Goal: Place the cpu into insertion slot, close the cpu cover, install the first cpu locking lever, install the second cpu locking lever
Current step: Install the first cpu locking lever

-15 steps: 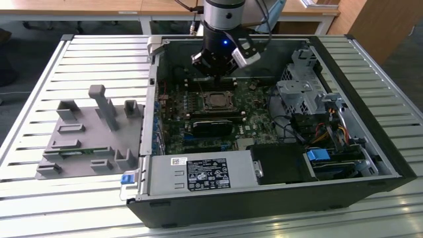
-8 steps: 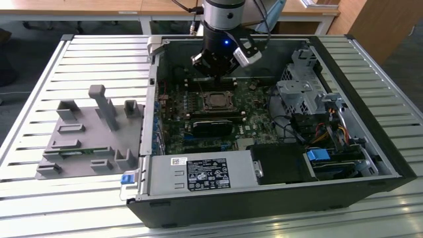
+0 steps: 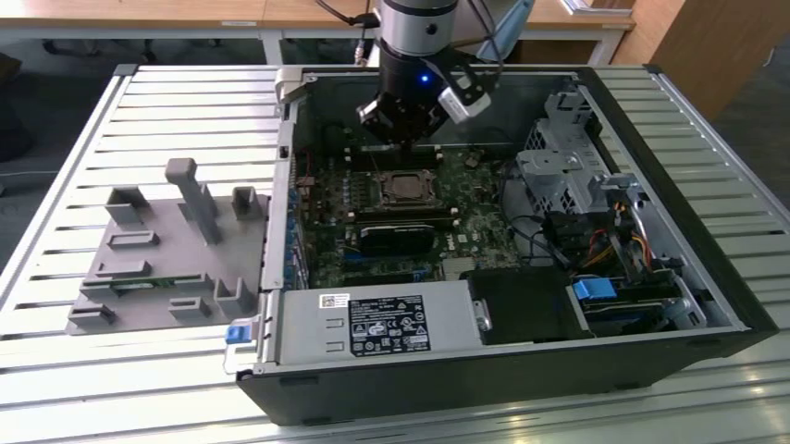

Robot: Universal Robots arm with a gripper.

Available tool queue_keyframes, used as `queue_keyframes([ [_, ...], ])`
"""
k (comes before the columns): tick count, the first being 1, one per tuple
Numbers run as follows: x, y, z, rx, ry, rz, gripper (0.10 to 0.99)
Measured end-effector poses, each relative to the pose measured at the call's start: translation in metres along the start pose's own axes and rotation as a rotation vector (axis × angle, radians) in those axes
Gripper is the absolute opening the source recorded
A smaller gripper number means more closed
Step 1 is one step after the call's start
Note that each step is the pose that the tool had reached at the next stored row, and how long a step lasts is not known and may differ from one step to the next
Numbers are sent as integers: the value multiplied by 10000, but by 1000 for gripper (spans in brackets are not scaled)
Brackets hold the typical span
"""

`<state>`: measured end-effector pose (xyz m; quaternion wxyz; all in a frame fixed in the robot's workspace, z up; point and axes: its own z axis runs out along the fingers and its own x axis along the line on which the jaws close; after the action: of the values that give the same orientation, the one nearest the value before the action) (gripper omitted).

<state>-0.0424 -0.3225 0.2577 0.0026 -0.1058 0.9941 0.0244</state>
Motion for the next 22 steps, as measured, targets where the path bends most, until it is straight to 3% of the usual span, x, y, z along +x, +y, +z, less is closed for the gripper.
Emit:
queue_keyframes([
  [6, 17, 3, 0, 7, -31, -324, 106],
  [11, 115, 24, 0, 12, -90, -333, 106],
  [19, 153, 32, 10, 27, -134, 640, 106],
  [22, 254, 54, 11, 27, -137, 657, 106],
])
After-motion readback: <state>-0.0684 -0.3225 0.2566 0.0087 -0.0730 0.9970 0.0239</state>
